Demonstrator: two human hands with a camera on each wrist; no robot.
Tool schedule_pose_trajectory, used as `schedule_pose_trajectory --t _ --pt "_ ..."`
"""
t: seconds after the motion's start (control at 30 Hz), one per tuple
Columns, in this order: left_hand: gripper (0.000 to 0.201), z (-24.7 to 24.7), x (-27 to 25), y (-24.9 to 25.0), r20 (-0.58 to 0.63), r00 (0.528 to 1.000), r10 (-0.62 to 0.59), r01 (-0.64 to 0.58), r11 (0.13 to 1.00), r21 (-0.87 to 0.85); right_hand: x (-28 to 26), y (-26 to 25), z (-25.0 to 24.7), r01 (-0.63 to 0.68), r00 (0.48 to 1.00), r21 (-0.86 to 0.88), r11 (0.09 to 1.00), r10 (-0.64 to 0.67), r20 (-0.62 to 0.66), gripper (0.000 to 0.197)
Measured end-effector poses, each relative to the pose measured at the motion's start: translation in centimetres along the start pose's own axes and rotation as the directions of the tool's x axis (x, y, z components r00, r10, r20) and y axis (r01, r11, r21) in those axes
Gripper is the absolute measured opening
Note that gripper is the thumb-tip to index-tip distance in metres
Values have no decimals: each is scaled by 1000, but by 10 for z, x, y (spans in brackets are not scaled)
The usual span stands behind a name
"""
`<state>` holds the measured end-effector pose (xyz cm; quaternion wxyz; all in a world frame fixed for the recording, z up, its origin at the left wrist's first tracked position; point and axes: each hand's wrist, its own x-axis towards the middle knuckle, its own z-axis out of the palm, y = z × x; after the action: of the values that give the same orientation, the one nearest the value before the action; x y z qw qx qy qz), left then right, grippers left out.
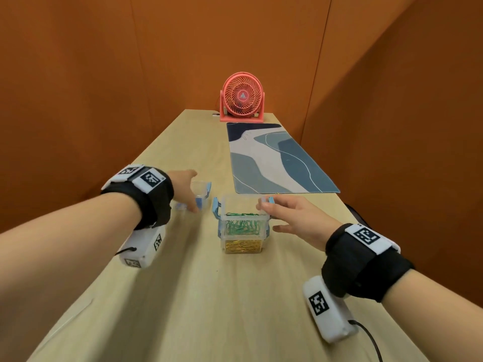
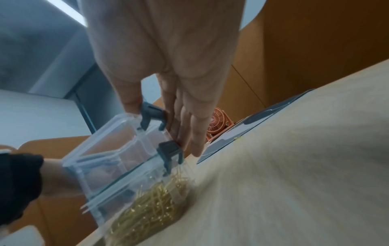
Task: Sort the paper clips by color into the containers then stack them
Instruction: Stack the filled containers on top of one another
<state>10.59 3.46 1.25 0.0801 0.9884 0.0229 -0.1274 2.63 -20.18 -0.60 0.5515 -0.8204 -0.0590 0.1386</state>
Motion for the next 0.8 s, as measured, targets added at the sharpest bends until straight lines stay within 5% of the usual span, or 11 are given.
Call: schedule_pose_trajectory --t 0.1,0.27,0.5,0.8 --pt "91 10 4 -3 -81 996 24 -20 999 47 3 -1 1 -31 999 15 999 31 -20 24" --pt "69 -8 -8 7 -33 998 48 -49 998 -31 6 0 9 -41 999 52 998 42 -29 28" --pt "51 -56 -63 59 -162 952 261 -291 933 -211 4 -1 23 -33 990 79 996 43 -132 25" --pt "56 -26 -87 89 -121 951 286 -300 945 -130 4 8 33 -52 978 131 990 77 -194 30"
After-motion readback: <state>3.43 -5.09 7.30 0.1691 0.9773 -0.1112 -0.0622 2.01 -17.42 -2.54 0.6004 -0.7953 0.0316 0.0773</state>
